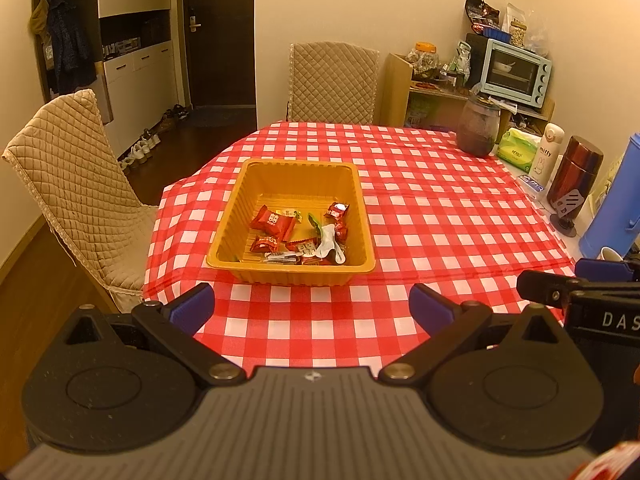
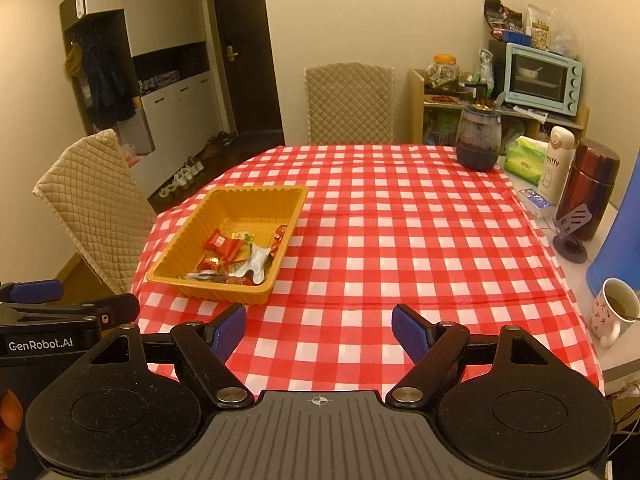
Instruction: Organize snacks
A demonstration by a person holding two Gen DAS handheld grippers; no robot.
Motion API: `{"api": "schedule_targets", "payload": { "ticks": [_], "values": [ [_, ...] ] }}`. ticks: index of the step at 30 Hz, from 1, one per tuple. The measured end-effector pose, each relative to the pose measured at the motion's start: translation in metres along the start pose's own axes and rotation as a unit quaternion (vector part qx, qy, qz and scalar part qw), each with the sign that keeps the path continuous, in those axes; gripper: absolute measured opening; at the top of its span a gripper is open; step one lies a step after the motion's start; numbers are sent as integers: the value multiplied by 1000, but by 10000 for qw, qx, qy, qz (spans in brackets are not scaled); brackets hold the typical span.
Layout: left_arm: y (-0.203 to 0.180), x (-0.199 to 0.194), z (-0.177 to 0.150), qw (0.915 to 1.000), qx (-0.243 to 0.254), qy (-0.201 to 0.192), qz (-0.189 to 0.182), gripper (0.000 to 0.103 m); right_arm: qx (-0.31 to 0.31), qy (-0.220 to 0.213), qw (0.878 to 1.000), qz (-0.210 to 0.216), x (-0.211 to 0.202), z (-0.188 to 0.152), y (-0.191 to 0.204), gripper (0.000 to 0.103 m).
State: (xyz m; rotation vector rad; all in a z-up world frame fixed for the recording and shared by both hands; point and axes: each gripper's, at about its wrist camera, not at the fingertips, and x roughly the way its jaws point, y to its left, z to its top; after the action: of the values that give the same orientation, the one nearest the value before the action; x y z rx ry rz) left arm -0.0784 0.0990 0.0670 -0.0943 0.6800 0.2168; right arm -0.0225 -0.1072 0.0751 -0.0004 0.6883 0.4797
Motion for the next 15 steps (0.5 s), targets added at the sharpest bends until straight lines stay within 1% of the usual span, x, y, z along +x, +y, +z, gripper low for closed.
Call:
{"api": "schedule_targets", "payload": {
  "ticks": [15],
  "values": [
    [0,-1,1,10000,-8,7,-38,103,-9,6,10000,30,1,-2,1,79]
  ]
}}
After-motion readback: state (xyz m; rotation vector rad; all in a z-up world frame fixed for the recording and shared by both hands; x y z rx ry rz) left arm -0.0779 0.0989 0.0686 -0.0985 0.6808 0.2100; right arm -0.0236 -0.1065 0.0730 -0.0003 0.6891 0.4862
